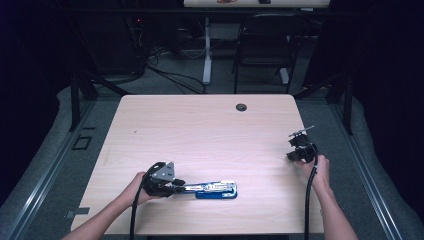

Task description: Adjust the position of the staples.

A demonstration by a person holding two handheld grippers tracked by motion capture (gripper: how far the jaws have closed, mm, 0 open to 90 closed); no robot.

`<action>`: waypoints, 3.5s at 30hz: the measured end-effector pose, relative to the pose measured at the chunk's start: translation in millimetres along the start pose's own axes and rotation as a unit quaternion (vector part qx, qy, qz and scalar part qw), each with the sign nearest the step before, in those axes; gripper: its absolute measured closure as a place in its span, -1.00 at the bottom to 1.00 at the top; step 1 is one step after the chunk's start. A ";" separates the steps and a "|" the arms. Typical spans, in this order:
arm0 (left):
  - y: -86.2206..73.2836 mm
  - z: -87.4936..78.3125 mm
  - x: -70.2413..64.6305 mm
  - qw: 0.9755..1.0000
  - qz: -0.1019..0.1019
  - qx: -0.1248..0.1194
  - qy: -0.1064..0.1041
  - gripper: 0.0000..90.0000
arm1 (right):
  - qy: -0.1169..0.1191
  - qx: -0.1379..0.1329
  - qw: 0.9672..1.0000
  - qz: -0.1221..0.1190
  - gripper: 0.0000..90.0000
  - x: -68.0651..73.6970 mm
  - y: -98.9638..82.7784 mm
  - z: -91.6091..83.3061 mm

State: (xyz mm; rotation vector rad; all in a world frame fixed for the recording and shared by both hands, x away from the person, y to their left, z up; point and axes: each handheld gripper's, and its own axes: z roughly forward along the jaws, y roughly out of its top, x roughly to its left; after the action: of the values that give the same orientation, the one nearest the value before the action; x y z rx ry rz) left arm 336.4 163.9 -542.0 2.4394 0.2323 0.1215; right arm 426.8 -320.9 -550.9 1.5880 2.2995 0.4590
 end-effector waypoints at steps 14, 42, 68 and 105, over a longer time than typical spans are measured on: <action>0.4 -0.3 0.1 1.000 0.002 0.003 -0.001 0.65 | 0.017 -0.026 0.999 -0.013 0.73 15.9 4.4 -18.4; -0.3 -1.4 0.0 1.000 0.000 0.004 -0.002 0.66 | 0.059 -0.034 0.994 -0.087 0.73 77.2 -2.4 -53.6; -0.2 -0.4 -0.1 1.000 0.001 0.001 0.000 0.66 | 0.113 0.024 0.979 -0.165 0.73 147.5 -18.5 -42.4; 0.1 0.5 1.2 1.000 0.002 -0.001 -0.006 0.66 | 0.124 0.092 0.967 -0.200 0.68 168.5 -2.0 -29.5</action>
State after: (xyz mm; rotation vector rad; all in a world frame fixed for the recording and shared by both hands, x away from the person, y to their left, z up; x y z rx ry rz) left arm 337.7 163.8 -542.3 2.4388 0.2221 0.1089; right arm 355.5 -166.0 -536.9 1.1388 2.8381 0.3678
